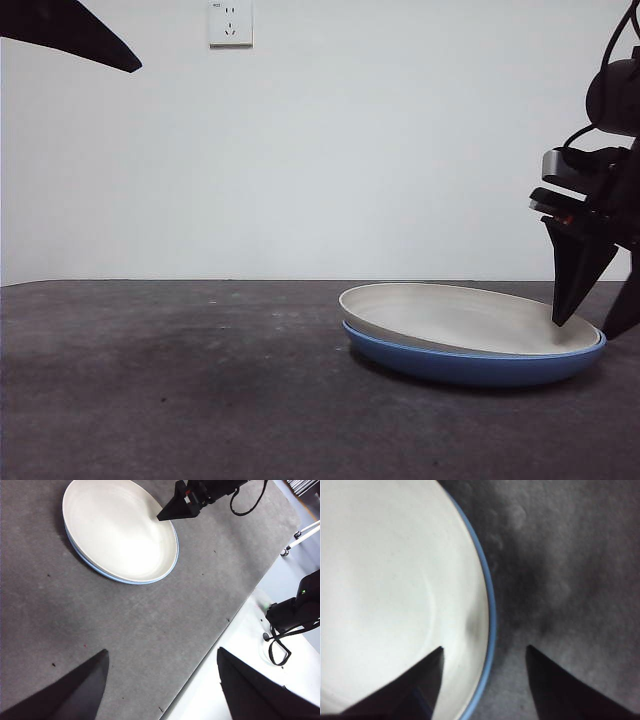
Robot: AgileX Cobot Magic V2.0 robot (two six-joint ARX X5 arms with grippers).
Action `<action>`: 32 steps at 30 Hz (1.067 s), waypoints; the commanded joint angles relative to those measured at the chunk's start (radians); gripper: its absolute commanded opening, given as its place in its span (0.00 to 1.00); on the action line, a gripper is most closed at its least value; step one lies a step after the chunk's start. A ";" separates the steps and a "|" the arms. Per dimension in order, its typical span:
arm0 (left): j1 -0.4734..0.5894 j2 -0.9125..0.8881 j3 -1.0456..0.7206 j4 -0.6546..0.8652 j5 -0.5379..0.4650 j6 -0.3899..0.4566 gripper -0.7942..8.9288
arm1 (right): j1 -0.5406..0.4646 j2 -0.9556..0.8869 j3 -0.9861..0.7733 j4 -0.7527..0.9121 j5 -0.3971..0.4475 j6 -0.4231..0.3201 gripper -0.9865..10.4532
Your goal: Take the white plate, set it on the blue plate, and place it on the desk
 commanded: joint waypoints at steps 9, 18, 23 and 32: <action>-0.005 0.006 0.011 0.000 0.003 0.014 0.43 | 0.010 0.050 0.018 0.027 0.003 0.013 0.14; -0.005 0.006 0.011 0.000 0.003 0.014 0.43 | 0.010 0.048 0.018 0.035 0.028 0.019 0.09; -0.005 0.006 0.011 0.000 0.003 0.015 0.43 | 0.010 0.026 0.019 0.036 0.026 0.027 0.09; -0.005 0.006 0.011 0.000 0.003 0.015 0.43 | 0.010 -0.108 0.020 0.036 -0.033 0.069 0.09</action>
